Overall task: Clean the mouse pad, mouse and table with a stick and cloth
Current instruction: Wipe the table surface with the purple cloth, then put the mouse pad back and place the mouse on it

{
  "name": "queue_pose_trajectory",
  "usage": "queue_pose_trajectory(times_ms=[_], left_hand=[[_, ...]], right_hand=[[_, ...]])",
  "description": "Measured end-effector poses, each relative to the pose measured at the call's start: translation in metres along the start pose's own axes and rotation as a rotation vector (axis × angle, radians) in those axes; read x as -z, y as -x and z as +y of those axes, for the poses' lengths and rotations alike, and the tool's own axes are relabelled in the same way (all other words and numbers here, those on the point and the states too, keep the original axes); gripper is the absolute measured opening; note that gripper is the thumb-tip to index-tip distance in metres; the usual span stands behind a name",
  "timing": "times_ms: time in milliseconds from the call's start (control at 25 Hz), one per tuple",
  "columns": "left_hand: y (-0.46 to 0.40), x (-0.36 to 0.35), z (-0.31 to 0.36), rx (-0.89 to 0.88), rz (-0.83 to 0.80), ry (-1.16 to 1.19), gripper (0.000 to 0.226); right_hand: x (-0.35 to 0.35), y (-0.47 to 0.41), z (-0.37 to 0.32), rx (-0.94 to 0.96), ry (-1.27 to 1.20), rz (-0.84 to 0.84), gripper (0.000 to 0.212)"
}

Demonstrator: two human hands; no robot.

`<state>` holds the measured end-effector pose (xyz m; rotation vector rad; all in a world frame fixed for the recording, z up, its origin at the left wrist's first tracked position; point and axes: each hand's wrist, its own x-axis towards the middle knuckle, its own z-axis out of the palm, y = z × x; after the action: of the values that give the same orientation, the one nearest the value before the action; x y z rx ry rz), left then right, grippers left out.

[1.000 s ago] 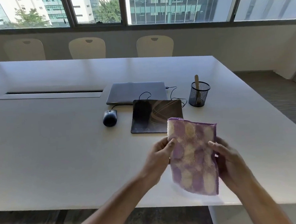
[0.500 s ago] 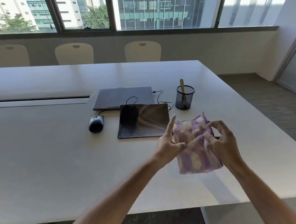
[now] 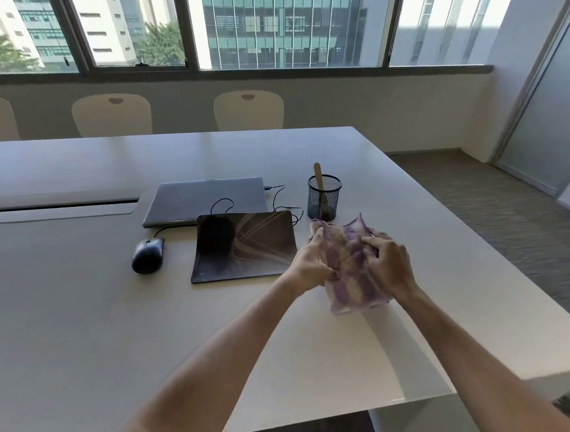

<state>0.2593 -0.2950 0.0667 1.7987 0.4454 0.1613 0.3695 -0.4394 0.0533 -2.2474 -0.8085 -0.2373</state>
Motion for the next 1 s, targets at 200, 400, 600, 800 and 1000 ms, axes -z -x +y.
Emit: queue_pose_trajectory(times_ms=[200,400,600,800,1000], left_hand=[[-0.010,-0.003,-0.003,-0.024,0.060,-0.449,0.110],[-0.012,-0.012,-0.008,-0.209,0.199,-0.970,0.093],[-0.025,-0.014,-0.024,-0.143,0.010,-1.114,0.080],[-0.026,-0.010,-0.040,-0.088,-0.053,-1.087,0.078],[-0.018,0.033,-0.040,-0.130,0.088,-0.889,0.076]], right_hand=[[-0.014,-0.006,0.006,-0.015,0.133,-0.067,0.027],[-0.022,-0.001,0.009,0.034,0.369,-0.062,0.029],[-0.028,-0.001,0.015,0.238,0.459,-0.320,0.039],[-0.029,-0.001,0.017,0.164,0.449,-0.408,0.046],[-0.037,-0.013,-0.011,0.249,0.420,-0.256,0.045]])
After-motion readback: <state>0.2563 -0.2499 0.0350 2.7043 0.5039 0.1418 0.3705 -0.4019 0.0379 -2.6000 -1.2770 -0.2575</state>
